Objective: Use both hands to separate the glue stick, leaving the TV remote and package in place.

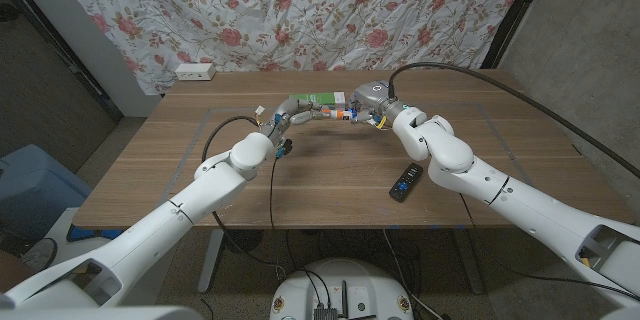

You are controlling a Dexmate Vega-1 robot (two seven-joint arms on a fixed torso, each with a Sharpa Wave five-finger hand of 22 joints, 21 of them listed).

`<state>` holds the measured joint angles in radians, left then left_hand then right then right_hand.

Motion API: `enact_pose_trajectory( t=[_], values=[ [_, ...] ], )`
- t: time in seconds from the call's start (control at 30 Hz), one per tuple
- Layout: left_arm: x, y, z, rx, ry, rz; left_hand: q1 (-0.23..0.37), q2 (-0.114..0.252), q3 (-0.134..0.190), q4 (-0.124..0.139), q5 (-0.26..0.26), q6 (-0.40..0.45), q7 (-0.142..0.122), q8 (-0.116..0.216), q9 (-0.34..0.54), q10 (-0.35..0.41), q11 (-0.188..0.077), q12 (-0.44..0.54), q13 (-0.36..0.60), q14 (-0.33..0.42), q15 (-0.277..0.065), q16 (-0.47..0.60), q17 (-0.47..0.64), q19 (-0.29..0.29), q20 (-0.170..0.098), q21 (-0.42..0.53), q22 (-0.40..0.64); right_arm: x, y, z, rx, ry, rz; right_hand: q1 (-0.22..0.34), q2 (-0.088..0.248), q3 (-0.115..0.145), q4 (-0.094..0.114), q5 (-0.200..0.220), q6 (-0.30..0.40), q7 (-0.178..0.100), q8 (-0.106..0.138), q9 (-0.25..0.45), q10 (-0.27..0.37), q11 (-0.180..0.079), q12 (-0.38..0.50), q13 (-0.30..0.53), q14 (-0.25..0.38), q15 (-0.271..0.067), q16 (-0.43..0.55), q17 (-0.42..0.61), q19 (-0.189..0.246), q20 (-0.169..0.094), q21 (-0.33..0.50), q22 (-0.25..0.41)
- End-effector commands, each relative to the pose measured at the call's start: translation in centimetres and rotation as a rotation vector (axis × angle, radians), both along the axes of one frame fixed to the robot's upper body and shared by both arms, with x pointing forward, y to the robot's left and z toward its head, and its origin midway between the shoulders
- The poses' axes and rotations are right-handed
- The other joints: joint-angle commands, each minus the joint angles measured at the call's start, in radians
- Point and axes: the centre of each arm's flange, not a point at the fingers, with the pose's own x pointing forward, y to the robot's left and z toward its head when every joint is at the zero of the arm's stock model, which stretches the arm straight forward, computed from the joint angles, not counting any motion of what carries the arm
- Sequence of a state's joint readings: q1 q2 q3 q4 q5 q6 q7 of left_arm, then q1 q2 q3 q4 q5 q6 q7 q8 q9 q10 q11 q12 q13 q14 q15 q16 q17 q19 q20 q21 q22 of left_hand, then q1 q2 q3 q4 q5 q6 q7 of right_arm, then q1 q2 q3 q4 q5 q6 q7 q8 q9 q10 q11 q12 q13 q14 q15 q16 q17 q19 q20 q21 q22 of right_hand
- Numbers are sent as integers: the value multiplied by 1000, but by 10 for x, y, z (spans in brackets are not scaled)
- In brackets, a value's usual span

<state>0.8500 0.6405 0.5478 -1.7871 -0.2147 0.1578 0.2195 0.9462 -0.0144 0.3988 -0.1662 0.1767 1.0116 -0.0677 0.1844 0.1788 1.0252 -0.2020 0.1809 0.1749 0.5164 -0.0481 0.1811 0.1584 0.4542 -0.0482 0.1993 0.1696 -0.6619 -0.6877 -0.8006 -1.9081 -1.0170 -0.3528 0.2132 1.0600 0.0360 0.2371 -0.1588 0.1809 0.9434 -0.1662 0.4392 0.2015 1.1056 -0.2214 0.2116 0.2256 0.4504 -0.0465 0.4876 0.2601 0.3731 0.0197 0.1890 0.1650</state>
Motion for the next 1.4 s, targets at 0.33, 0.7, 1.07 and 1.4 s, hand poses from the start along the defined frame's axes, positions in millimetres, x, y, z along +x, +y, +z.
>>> enact_pose_trajectory(
  t=[0.33, 0.7, 1.07, 1.4],
  values=[
    [-1, 6, -2, -3, 10, 17, 0, 11, -7, 0, 6, -1, 11, 0, 6, -2, -5, -1, 4, 1, -61, -3, 3, 2, -9, -1, 6, 4, -5, 0, -10, -10, -9, 34, 31, -4, 4, 5, 102, -61, 4, 6, 1, 1, 0, 4, 10, -115, 4, 1, 3, 0, 0, 2],
    [-6, 14, 1, 2, 3, 40, 0, 12, -9, 0, 6, -2, 9, 0, 6, -3, -6, 0, 4, 0, -63, -3, 3, 1, -9, -1, 6, 5, -7, -1, -17, -12, -8, 32, 30, -6, 5, 6, 103, -61, 4, 6, -1, 1, -1, 4, 10, -114, 4, 0, 5, 0, 1, 2],
    [-9, 21, 2, 6, -9, 55, 0, 13, -11, 0, 6, -7, 9, -1, 6, -8, -6, -1, 4, -3, -64, -4, 3, -1, -10, -2, 6, 7, -11, -1, -19, -14, -20, 31, 31, -6, 6, 7, 104, -61, 4, 6, -1, 1, 0, 5, 12, -114, 3, 0, 7, 0, 1, 2],
    [-13, 28, 6, 61, -32, 91, 0, 14, -12, 0, 6, -7, 8, 0, 6, -11, -7, -1, 4, -5, -63, -4, 3, -3, -12, -2, 6, 10, -16, -1, -24, -1, -39, 32, 32, -7, 5, 7, 104, -61, 3, 6, -2, 1, 0, 6, 13, -116, 4, 1, 8, -2, 1, 2]
  ],
)
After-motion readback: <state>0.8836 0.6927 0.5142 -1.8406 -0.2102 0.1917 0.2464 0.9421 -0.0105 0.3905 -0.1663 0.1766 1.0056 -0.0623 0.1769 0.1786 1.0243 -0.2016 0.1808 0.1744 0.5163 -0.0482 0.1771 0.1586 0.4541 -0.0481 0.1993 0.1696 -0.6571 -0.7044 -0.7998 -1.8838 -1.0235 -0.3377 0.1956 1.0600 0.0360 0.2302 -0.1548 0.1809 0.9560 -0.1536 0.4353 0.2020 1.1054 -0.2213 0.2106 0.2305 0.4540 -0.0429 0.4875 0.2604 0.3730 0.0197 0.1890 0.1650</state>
